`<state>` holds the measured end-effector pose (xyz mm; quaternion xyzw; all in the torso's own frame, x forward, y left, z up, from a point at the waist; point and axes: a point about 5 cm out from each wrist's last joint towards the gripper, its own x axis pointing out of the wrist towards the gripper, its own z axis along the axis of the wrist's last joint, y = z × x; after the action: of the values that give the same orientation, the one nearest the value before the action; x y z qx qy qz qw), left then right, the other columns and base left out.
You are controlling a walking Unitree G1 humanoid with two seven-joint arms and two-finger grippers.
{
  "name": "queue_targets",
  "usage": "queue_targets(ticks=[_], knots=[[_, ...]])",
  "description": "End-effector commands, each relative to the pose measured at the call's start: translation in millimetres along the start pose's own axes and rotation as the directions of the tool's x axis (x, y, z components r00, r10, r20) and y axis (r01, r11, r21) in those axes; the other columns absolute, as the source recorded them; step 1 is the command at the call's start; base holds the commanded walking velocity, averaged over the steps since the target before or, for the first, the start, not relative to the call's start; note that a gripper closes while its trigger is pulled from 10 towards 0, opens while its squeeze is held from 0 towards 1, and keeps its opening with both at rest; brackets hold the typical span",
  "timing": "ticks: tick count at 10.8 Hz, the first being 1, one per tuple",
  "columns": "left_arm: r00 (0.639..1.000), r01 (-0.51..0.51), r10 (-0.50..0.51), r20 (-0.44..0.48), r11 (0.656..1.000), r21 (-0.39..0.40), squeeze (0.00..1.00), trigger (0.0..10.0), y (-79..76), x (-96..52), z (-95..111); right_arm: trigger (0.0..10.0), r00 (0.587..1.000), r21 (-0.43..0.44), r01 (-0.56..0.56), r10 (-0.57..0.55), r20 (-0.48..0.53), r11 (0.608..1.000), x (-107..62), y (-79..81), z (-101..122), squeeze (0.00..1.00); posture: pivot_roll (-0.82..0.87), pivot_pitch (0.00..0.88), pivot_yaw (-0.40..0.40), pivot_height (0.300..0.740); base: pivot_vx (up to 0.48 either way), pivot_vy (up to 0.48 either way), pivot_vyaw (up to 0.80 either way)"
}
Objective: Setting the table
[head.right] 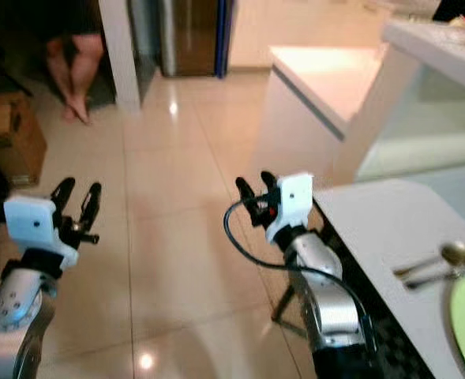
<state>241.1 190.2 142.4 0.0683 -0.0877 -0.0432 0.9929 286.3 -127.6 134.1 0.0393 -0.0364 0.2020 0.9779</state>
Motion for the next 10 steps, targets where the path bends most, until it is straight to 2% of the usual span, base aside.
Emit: queue_targets(ticks=[1, 2, 4, 5, 6, 9, 10], knots=[[1.0, 0.014, -0.014, 0.006, 1.0, -0.004, 0.0, 10.0, -2.1, 1.4, 1.6, 10.0, 0.999, 0.011, 0.049, -0.049, -0.009, 0.999, -6.6, -8.3, -1.3, 0.0, 0.09, 0.0, -0.04, 0.74, 0.48, 0.0, 0.0], [1.0, 0.02, -0.02, 0.016, 1.0, 0.003, 0.0, 10.0, 1.6, 5.3, 4.7, 10.0, 0.997, 0.036, 0.083, -0.083, -0.005, 0.996, -8.2, -9.0, -1.7, 0.0, 0.1, 0.0, -0.033, 0.74, 0.48, 0.0, 0.0], [0.999, 0.031, -0.031, 0.029, 0.999, 0.017, 0.0, 10.0, -1.1, 5.8, 10.3, 10.0, 0.985, -0.026, 0.164, -0.165, -0.058, 0.986, -10.7, -11.1, -11.1, 0.0, 0.13, 0.0, -0.051, 0.74, 0.48, 0.0, 0.0], [0.999, 0.021, -0.021, 0.027, 1.0, 0.014, 0.0, 10.0, -1.1, 5.1, 8.7, 10.0, 0.987, -0.046, 0.152, -0.154, -0.044, 0.987, -11.7, -8.6, -10.6, 0.0, 0.12, 0.0, -0.044, 0.74, 0.48, 0.0, 0.0], [0.999, 0.029, -0.029, 0.032, 1.0, 0.012, 0.0, 10.0, -1.5, 7.6, 10.1, 10.0, 0.989, -0.041, 0.147, -0.148, -0.025, 0.988, -11.7, -10.4, -4.3, 0.0, 0.11, 0.0, -0.053, 0.74, 0.48, 0.0, 0.0], [0.999, 0.045, -0.045, 0.03, 0.999, 0.015, 0.0, 10.0, -8.9, 4.3, 12.6, 10.0, 0.992, 0.001, 0.12, -0.119, -0.04, 0.993, -14.0, -9.6, -7.7, 0.0, 0.14, 0.0, -0.069, 0.74, 0.48, 0.0, 0.0], [1.0, 0.008, -0.009, 0.023, 1.0, 0.008, 0.0, 10.0, 1.4, 5.7, 9.1, 10.0, 0.995, -0.002, 0.096, -0.096, -0.035, 0.995, -10.4, -2.0, -7.2, 0.0, 0.13, 0.0, -0.05, 0.74, 0.48, 0.0, 0.0]])
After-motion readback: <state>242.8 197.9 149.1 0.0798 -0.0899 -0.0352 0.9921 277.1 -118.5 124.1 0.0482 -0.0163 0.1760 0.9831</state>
